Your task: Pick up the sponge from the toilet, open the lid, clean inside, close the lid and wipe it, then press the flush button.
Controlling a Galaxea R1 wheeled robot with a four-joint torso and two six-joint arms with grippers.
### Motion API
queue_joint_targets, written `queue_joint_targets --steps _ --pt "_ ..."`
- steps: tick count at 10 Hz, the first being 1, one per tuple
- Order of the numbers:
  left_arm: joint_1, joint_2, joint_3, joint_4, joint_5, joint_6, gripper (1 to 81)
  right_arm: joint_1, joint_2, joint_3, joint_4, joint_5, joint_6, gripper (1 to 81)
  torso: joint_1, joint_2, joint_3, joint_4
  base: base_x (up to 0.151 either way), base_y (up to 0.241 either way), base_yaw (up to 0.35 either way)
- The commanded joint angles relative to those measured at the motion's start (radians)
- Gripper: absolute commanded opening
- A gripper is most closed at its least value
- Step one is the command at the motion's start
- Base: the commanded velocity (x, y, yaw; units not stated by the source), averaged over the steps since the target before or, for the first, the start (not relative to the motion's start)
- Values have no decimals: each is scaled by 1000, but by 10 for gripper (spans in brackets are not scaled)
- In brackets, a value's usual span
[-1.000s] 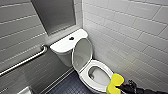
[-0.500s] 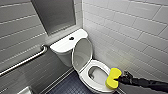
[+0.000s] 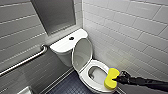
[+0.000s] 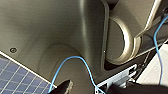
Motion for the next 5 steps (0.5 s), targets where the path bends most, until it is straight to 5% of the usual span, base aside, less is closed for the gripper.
queue_joint_targets --steps 1,5 --pt "15 -34 29 -309 -30 240 811 147 1 -54 10 -43 3 10 0 0 0 0 0 0 0" --pt "1 -28 36 -303 -62 241 811 212 139 -248 1 -115 0 10 0 0 0 0 0 0 0"
